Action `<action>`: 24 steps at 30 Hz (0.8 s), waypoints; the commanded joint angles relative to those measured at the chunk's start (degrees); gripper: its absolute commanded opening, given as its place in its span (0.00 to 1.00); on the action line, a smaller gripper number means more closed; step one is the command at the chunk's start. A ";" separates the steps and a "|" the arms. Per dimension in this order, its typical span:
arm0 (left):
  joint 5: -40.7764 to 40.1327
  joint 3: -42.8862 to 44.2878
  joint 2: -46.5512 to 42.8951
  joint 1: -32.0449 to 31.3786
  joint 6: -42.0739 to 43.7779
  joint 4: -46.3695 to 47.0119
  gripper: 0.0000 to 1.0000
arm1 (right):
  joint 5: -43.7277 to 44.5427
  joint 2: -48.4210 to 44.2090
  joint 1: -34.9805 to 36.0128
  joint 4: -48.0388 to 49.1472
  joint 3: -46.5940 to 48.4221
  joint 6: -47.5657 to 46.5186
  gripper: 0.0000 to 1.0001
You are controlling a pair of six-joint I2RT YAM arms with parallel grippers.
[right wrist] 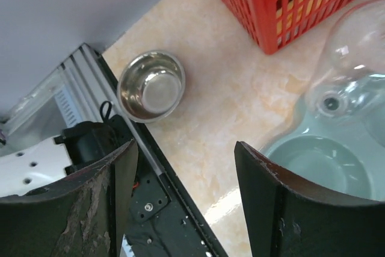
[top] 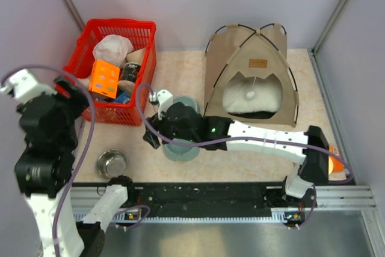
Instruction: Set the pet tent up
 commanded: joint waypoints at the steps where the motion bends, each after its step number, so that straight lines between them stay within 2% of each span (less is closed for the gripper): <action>1: -3.61 5.56 -4.35 0.00 -0.68 -3.67 0.79 | 2.74 8.04 2.81 3.40 1.78 4.20 0.65; 7: 3.25 9.96 -7.61 0.00 -2.88 -9.47 0.80 | 7.39 19.91 4.66 1.82 9.86 7.18 0.73; 14: 7.48 15.66 -7.88 -0.09 -4.63 -14.64 0.80 | 3.00 32.74 4.92 4.19 17.86 9.03 0.76; 20: 9.24 15.77 -8.06 -0.09 -6.92 -19.14 0.80 | -2.87 36.44 4.92 13.14 16.73 6.58 0.77; 24: 10.99 14.63 -7.62 -0.09 -7.62 -19.75 0.80 | -6.66 39.96 4.84 14.73 19.37 4.20 0.76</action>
